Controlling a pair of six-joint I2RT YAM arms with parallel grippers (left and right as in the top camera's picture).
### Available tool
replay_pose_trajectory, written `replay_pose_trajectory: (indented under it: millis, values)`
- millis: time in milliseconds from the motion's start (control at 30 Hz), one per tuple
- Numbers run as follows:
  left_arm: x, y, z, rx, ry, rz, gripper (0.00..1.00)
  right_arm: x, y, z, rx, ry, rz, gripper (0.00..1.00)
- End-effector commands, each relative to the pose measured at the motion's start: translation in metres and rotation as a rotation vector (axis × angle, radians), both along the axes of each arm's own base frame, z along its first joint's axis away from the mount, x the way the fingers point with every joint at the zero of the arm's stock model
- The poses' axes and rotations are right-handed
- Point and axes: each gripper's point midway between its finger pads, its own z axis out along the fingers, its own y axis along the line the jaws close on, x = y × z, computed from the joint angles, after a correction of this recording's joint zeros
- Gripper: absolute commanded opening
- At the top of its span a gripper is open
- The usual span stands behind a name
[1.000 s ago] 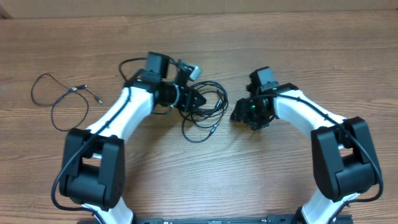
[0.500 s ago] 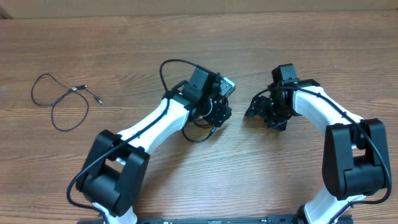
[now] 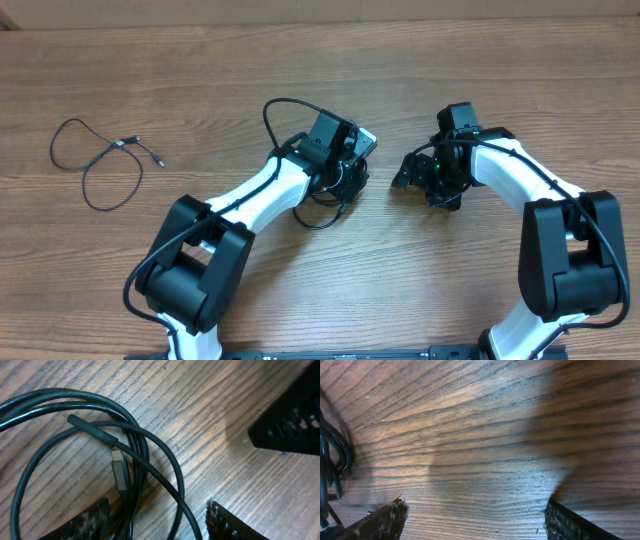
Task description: Untangle cables
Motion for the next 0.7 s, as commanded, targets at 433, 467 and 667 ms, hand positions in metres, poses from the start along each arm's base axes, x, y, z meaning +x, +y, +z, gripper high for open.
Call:
replay_pose_trajectory:
  millis: [433, 467, 667]
  values:
    - [0.007, -0.002, -0.037, 0.042, -0.001, -0.004, 0.41, -0.009, -0.005, -0.011, -0.019, 0.042, -0.006, 0.87]
    - [0.007, -0.001, -0.038, 0.044, -0.001, -0.003, 0.4, -0.009, -0.005, -0.011, -0.019, 0.042, -0.006, 0.87]
    - [0.01, -0.002, -0.037, 0.043, -0.014, 0.001, 0.24, -0.01, -0.005, -0.011, -0.019, 0.044, -0.006, 0.87]
